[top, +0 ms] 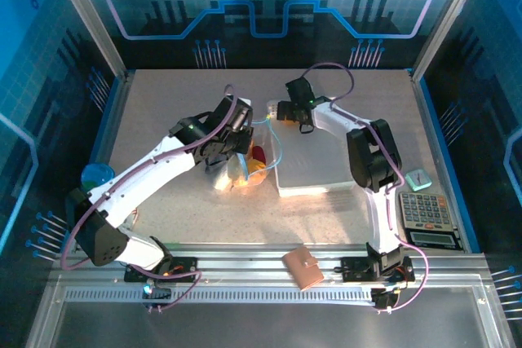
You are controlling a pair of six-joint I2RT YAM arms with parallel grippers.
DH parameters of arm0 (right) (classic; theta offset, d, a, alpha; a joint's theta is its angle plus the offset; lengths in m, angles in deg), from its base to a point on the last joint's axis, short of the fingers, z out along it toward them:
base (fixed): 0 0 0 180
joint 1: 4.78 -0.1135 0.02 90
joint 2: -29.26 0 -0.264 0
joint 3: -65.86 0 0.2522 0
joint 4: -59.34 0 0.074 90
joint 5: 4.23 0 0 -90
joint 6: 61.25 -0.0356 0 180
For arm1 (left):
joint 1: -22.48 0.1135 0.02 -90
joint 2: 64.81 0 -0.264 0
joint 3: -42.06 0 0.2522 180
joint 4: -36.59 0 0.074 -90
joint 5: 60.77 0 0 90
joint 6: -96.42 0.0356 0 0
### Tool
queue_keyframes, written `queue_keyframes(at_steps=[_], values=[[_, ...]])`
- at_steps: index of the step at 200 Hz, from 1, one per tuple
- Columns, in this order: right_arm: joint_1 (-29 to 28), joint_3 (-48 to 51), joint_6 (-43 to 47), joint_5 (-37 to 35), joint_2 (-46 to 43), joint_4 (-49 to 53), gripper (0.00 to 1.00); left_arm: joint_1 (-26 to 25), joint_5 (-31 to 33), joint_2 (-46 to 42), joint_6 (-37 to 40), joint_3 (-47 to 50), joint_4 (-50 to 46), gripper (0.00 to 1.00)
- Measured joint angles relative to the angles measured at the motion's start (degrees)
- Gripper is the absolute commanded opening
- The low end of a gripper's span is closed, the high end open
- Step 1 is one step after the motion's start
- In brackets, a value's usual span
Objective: Place the food in the zip-top bag and seal the zipper
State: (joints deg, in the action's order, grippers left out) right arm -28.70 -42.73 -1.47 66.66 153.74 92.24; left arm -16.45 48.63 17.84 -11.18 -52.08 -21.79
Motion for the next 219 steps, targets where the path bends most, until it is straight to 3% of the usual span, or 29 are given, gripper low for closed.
queue_keyframes(at_steps=[61, 101, 121, 197, 219], values=[[0.04, -3.45, 0.00, 0.11, 3.08, 0.46, 0.98, 0.09, -0.22, -1.33, 0.00, 0.72, 0.00, 0.00], [0.50, -3.76, 0.48, 1.42, 3.82, 0.42, 0.70, 0.11, -0.22, -1.57, 0.00, 0.79, 0.02, 0.00], [0.74, -2.16, 0.70, 1.81, 2.91, -1.68, 0.62, 0.11, -0.22, -1.73, 0.00, 0.83, 0.04, 0.00], [1.66, 8.70, 7.19, 4.85, -5.29, 1.36, 0.68, 0.11, -0.24, -2.14, 0.00, 1.90, 0.61, 0.01], [2.64, 10.40, 9.53, 6.19, -6.67, 3.58, 0.78, 0.11, -0.24, -2.49, -0.02, 1.97, 0.85, 0.01]])
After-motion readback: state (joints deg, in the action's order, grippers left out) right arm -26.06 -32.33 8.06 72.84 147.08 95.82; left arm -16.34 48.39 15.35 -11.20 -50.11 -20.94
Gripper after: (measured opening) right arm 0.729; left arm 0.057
